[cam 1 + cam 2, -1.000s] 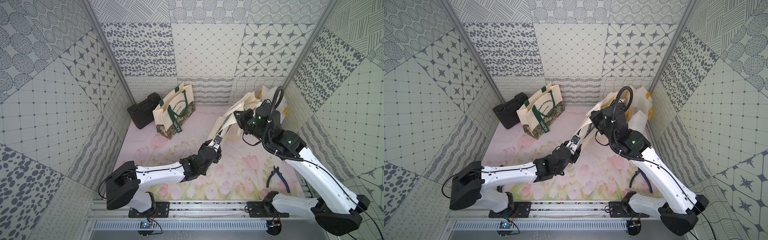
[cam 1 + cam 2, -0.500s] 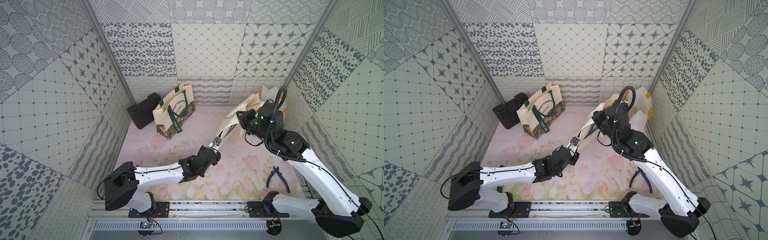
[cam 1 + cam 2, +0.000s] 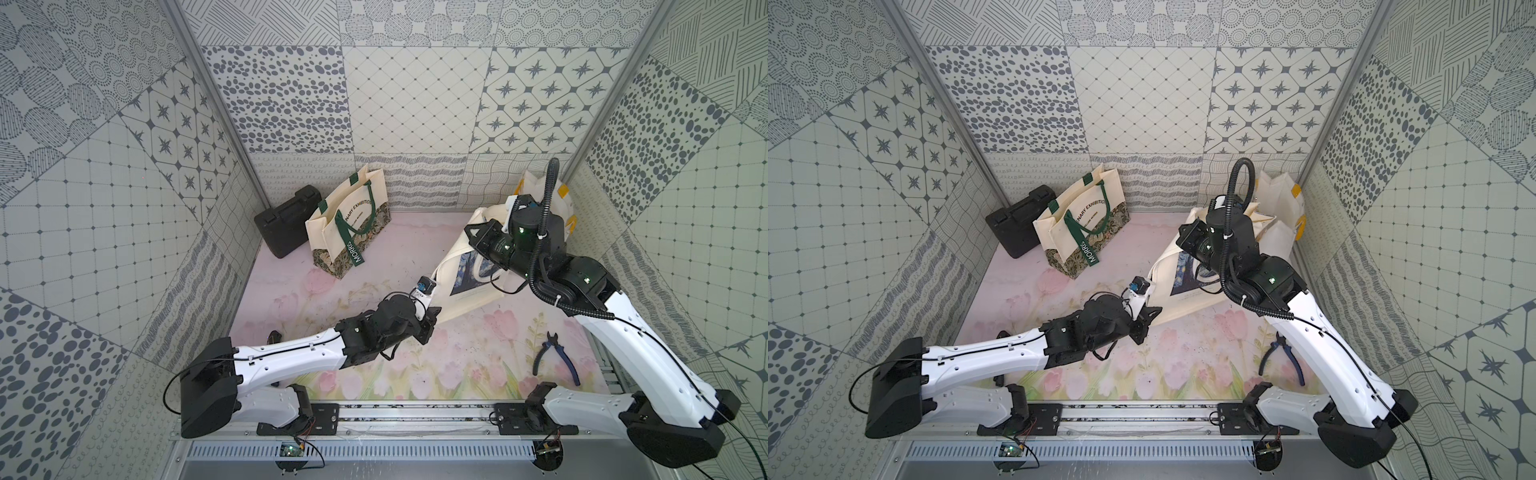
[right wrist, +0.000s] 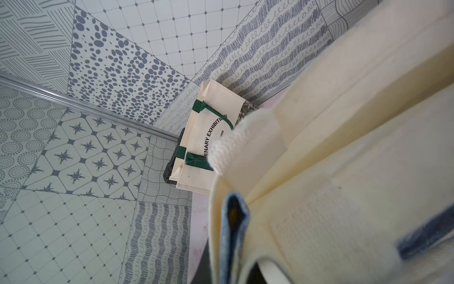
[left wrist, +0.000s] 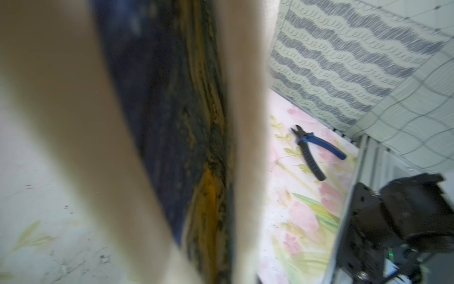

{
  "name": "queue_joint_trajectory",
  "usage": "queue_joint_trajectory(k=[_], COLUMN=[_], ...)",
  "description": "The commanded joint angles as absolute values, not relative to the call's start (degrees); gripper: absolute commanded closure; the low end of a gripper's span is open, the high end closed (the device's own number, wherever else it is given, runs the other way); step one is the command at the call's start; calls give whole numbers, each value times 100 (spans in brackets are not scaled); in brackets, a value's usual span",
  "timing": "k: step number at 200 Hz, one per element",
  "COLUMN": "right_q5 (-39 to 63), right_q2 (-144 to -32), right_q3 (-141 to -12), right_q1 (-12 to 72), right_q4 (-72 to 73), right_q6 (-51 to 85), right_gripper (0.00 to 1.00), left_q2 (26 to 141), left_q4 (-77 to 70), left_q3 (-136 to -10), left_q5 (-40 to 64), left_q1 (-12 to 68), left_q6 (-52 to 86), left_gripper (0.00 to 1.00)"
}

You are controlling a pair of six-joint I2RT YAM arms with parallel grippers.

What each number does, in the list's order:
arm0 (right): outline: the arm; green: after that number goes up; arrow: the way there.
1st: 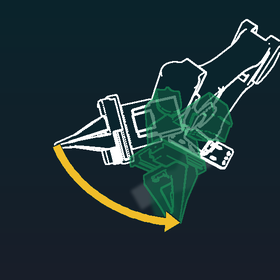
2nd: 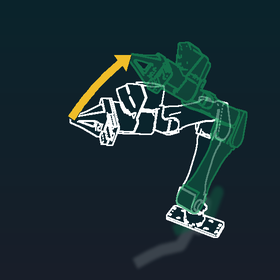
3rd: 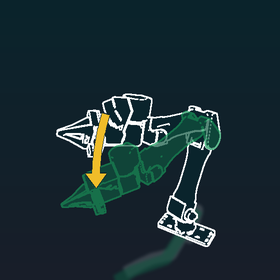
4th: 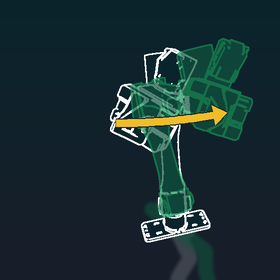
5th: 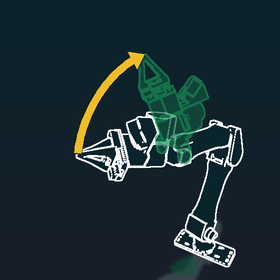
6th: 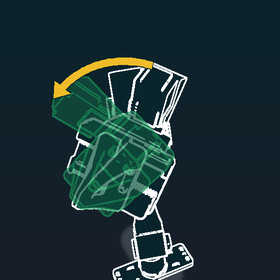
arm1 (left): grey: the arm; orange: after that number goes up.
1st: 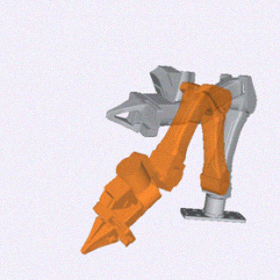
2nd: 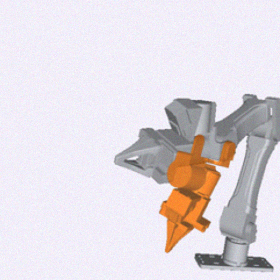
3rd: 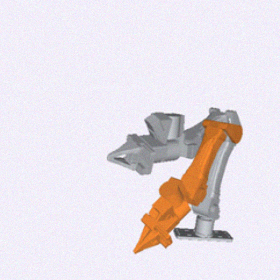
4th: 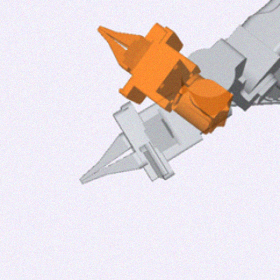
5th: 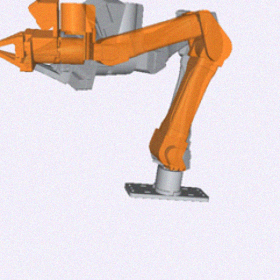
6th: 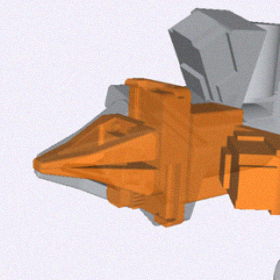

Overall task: Put away the canvas bag
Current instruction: Press the canvas bag.

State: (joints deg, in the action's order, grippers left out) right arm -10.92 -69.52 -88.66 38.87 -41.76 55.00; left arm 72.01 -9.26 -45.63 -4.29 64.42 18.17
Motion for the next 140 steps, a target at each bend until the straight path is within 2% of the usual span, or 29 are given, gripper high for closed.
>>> queue_joint_trajectory(k=[1,33,91,115,140], right_q5=[-814,-860,-1248,-1090,-518], right_q2=[-7369,-8246,-9369,-9556,-10006], right_q3=[-9041,-9314,-10174,-10285,-10047], right_q1=[3929,3920,3839,3816,3808], right_q4=[-4192,-4410,-4312,-4324,-4291], right_q6=[4851,4596,4300,4279,4298], right_gripper=[100,100,100,100,100], left_q2=[7087,7360,8514,8883,8996], left_q4=[-1215,-2121,-4759,-5417,-6432], left_q3=[-4540,-4403,-4238,-4204,-3285], left_q5=[1796,2625,3935,4210,4038], left_q1=[6333,5929,4280,4148,4148], left_q6=[3548,4697,6656,7326,7948], left_gripper=[100,100,100,100,100])
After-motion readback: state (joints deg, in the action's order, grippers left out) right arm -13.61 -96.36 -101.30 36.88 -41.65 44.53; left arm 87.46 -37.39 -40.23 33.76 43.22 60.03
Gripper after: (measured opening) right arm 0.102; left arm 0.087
